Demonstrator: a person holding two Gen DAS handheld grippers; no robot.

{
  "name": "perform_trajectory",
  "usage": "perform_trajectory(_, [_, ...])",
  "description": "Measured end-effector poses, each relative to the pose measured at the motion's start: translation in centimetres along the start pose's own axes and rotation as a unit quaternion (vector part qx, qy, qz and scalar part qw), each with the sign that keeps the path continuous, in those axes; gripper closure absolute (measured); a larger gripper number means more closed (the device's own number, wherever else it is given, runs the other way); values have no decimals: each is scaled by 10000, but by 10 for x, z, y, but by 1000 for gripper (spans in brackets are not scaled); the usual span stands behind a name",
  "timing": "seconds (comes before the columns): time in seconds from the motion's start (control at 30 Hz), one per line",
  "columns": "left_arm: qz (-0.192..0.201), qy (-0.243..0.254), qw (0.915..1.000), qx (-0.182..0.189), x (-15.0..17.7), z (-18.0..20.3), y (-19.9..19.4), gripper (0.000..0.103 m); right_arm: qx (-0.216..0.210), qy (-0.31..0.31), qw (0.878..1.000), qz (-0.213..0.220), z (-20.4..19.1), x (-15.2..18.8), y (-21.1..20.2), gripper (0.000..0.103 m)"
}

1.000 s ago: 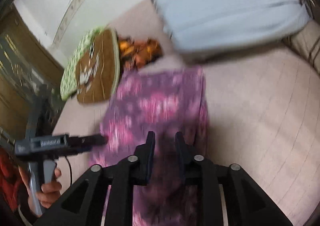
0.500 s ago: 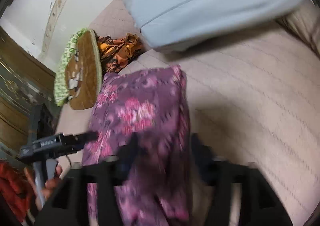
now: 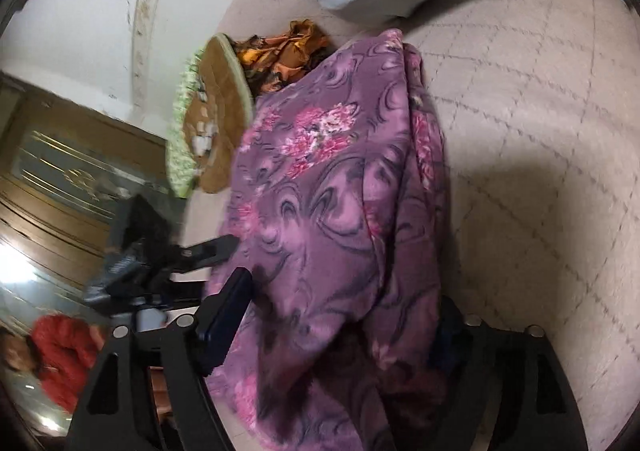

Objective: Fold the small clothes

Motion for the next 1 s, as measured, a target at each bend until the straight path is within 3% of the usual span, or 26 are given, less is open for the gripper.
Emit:
perform_trajectory(0.1, [140,322,9993,-155,4,8,-7,62,243,-144,9996,95,-6,2,-5,59])
perform_trajectory(0.3, [524,756,9953,-293,15,27,-50,64,532,-548,9966,311,-43,0,-29,65])
perform_trajectory(0.5, [823,935,9921,-172,35,24,-112,64,427,-979,9926,583,-100,6,-62,66])
perform_trajectory(0.63, [1082,1101,9879,-173,61,3,-157,64,354,-1328,9883,662,-148,24,-72,66])
perform_trajectory(0.73, [1195,1130,9860,-276,79,-20,-169,64,252,-1427,9874,630,-170,42,-67,66])
perform_trajectory(1.0, [884,684,9914,-687,112,-112,-137,64,233,-1279,9915,21,-184,118,-14,65])
Point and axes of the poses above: each gripper's, at about its wrist camera, not at the fingertips, and y roughly the way its jaws point, z to its right, x to its underside, the point moved 4 cm from there along y, roughly the way its jaws point, and after that the axes turned 11 degrees about -y, right-handed, at the moved point
